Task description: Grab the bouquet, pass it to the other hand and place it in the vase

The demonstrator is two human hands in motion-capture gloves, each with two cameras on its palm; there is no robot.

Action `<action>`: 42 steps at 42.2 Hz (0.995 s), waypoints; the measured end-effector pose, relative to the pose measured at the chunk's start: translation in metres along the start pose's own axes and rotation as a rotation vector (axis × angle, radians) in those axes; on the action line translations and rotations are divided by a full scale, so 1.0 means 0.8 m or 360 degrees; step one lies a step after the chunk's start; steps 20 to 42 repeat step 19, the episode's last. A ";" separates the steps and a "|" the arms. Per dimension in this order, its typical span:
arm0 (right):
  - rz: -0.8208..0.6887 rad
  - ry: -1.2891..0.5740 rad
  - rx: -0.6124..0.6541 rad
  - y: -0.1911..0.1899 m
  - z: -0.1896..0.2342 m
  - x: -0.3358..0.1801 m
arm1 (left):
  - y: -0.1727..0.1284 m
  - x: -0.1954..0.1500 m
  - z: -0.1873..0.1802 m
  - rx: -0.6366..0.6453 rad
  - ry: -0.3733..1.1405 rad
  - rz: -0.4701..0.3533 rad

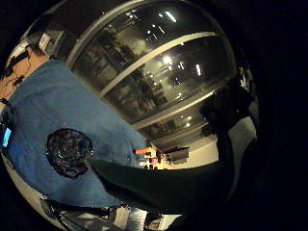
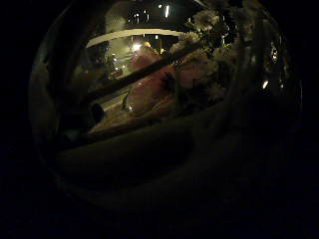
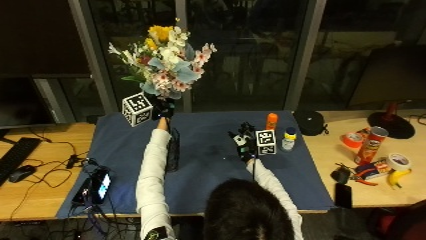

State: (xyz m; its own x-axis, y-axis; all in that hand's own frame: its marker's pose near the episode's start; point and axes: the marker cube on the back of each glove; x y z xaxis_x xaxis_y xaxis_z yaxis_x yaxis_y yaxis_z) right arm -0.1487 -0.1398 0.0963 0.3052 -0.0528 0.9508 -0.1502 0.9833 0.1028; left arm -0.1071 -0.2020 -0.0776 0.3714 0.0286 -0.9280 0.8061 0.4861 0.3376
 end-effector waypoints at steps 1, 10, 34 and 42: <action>0.0004 -0.0003 0.0000 0.000 0.000 0.001 | -0.001 -0.006 -0.001 -0.0004 -0.0012 -0.0007; 0.0081 0.0004 -0.0104 0.013 0.001 0.015 | 0.039 -0.168 -0.025 -0.0624 -0.0322 -0.0273; 0.0222 0.0166 -0.0254 0.031 -0.004 0.063 | 0.134 -0.314 -0.102 -0.0978 -0.0709 -0.0544; 0.0222 0.0166 -0.0254 0.031 -0.004 0.063 | 0.134 -0.314 -0.102 -0.0978 -0.0709 -0.0544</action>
